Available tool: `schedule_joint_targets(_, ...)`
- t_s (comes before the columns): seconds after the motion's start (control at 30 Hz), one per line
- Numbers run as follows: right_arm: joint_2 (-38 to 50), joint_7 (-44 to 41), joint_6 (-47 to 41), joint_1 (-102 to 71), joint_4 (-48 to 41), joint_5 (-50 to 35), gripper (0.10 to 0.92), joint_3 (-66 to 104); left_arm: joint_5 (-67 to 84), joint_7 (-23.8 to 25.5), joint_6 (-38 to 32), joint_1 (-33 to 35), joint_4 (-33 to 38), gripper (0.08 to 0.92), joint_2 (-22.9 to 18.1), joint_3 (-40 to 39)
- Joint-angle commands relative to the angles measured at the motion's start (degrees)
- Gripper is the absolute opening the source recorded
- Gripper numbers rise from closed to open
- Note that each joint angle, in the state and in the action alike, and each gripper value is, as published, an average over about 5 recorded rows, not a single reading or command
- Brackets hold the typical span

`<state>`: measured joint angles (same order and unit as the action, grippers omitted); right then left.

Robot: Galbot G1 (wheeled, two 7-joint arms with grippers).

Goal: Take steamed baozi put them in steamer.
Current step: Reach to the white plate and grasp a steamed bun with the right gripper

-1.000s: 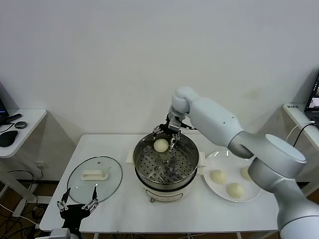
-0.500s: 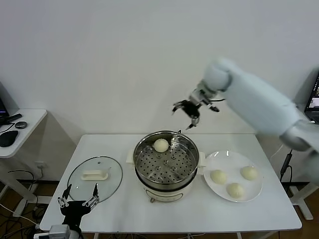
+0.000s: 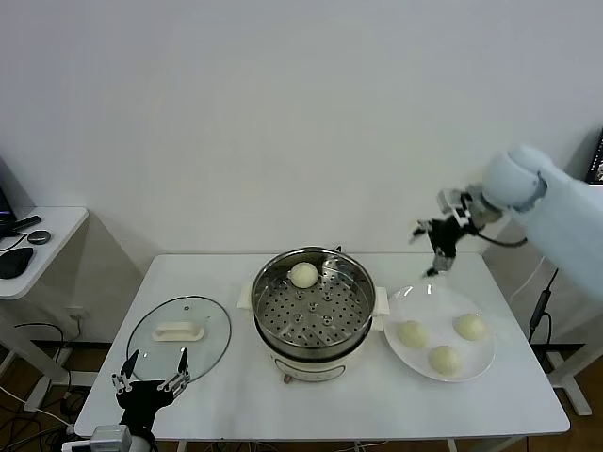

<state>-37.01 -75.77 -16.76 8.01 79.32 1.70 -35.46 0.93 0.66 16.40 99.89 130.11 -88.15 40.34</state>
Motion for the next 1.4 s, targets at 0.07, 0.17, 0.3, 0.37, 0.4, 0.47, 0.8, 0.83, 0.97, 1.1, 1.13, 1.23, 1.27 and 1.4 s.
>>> schedule_joint_targets(0.07,0.6,1.5,-5.0,-19.6,1.2,11.2,0.823,9.2,0.5,-0.3,0.4,-0.1,-0.6,0.823,0.1,0.2)
schedule_joint_targets(0.17,-2.4,0.4,-4.4,-22.2,0.0,14.2,0.823,10.7,0.5,-0.3,0.4,-0.3,-1.0,0.823,0.0,0.4)
schedule_joint_targets(0.3,-5.1,0.8,-4.5,-23.5,-2.0,15.6,0.823,11.8,0.4,-0.1,0.4,-0.4,-1.0,0.823,0.1,0.4)
schedule_joint_targets(0.37,-6.1,1.4,-4.5,-23.6,-3.1,16.1,0.823,12.1,0.3,-0.1,0.4,-0.4,-1.0,0.823,0.1,0.4)
schedule_joint_targets(0.4,-6.5,1.8,-4.6,-23.7,-3.6,16.3,0.823,12.2,0.3,-0.1,0.4,-0.4,-1.0,0.823,0.0,0.4)
schedule_joint_targets(0.47,-7.1,2.2,-4.6,-23.7,-4.4,16.6,0.823,12.4,0.3,-0.1,0.3,-0.5,-1.2,0.823,0.0,0.5)
schedule_joint_targets(0.8,-8.9,2.4,-4.0,-23.9,-6.4,18.9,0.823,12.3,0.4,-0.1,0.3,-0.9,-2.2,0.823,-0.1,0.9)
schedule_joint_targets(0.83,-9.1,2.4,-3.8,-23.9,-6.8,19.5,0.823,12.3,0.3,-0.1,0.3,-1.0,-2.3,0.823,-0.1,0.9)
schedule_joint_targets(0.97,-10.1,2.9,-3.3,-24.1,-8.5,20.8,0.823,12.6,0.3,-0.1,0.3,-1.0,-2.5,0.823,-0.2,1.0)
schedule_joint_targets(1.1,-10.8,3.7,-2.8,-24.2,-9.5,21.3,0.823,12.7,0.3,-0.1,0.3,-1.1,-2.8,0.823,-0.1,1.0)
schedule_joint_targets(1.13,-11.0,3.9,-2.8,-24.1,-9.7,21.3,0.823,12.8,0.3,-0.1,0.3,-1.1,-2.8,0.823,-0.1,1.0)
schedule_joint_targets(1.23,-11.5,4.5,-2.8,-24.1,-10.2,21.3,0.823,12.7,0.2,-0.1,0.2,-1.2,-2.7,0.823,-0.2,0.9)
schedule_joint_targets(1.27,-11.6,4.7,-2.8,-24.1,-10.4,21.3,0.823,12.7,0.2,0.0,0.2,-1.2,-2.8,0.823,-0.2,0.9)
schedule_joint_targets(1.4,-12.2,5.6,-2.8,-24.1,-10.9,21.3,0.823,12.6,0.2,0.0,0.2,-1.3,-2.9,0.823,-0.3,0.9)
